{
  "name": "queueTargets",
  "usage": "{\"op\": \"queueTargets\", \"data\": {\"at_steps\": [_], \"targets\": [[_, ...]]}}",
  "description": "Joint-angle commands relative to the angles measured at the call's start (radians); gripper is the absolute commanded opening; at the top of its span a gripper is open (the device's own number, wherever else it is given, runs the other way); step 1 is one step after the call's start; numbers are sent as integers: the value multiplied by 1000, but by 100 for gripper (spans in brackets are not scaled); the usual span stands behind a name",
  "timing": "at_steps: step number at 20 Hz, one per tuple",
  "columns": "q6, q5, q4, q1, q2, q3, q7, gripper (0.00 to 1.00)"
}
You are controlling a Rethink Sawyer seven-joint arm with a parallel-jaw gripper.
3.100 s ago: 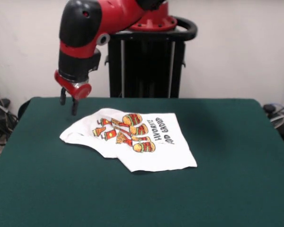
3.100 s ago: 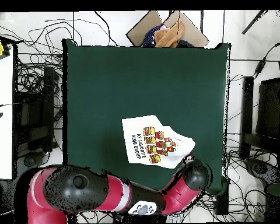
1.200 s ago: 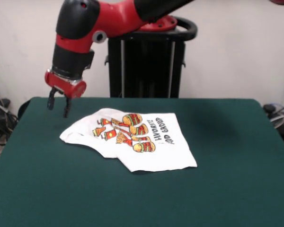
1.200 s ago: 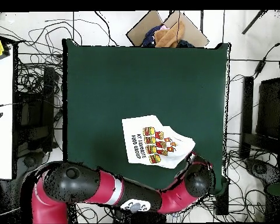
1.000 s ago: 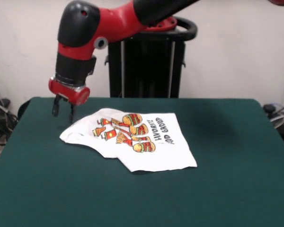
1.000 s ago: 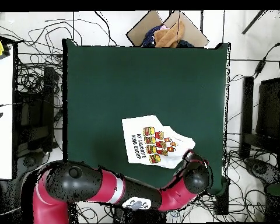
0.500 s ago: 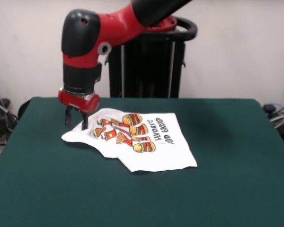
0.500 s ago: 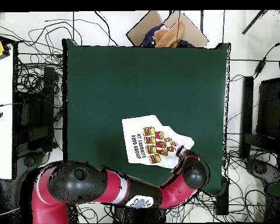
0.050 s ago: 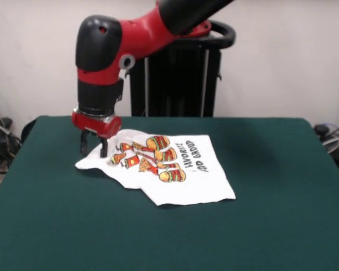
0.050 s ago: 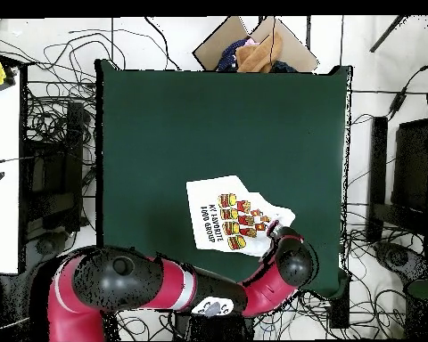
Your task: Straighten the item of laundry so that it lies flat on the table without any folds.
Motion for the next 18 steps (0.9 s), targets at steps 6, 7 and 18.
{"op": "queueTargets", "data": {"at_steps": [6,7,18], "targets": [[-48,-32,-195,-5,48,196,198,0],[-48,-31,-197,-7,50,193,191,0],[-100,9,-104,24,73,99,199,0]]}}
